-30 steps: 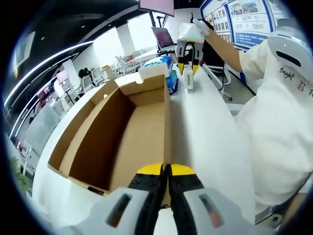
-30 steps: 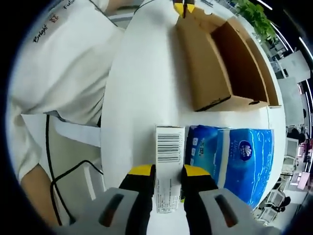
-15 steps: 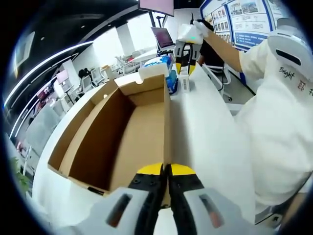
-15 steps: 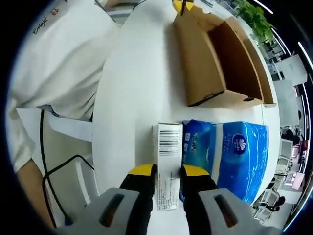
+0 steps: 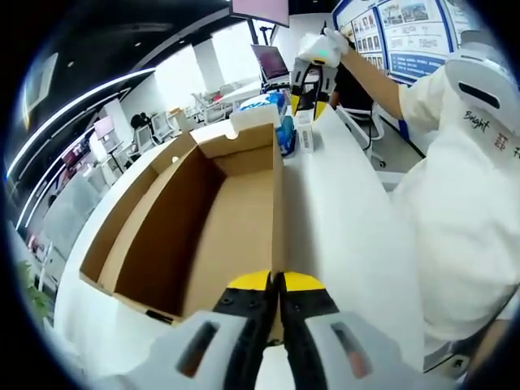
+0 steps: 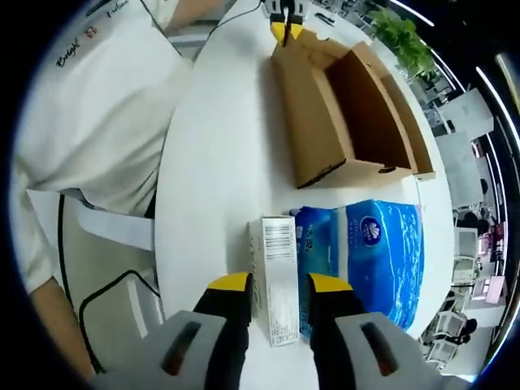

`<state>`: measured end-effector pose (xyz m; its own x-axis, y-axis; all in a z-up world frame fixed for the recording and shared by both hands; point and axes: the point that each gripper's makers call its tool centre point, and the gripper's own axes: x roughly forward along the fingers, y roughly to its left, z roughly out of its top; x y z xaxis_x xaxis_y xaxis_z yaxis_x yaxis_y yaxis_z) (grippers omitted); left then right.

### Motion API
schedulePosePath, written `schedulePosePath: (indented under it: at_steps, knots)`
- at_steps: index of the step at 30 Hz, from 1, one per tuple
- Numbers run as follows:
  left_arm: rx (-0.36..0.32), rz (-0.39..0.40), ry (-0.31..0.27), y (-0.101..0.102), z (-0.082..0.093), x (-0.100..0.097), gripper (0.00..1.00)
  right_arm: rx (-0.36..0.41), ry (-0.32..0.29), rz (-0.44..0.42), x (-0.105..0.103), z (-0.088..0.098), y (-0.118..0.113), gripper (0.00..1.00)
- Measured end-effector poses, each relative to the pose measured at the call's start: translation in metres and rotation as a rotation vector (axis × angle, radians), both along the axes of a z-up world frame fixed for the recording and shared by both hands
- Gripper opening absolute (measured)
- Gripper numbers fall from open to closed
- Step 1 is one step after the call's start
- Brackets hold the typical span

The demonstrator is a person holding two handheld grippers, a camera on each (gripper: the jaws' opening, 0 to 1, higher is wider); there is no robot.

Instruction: Operate the shoe box by opening the lid, removing the specified soft item, and placing it in the target area until the item is outside and the box remains undamaged.

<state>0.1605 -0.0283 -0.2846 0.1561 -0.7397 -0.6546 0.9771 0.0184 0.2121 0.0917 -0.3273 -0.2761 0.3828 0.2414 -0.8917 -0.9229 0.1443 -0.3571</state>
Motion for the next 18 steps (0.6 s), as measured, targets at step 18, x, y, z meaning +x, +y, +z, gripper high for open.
schedulePosePath:
  at_steps: [18]
  knots:
    - [-0.009,0.01,0.007,0.0,0.0,0.0,0.03,0.454,-0.378,0.108,0.016,0.086,0.071,0.16]
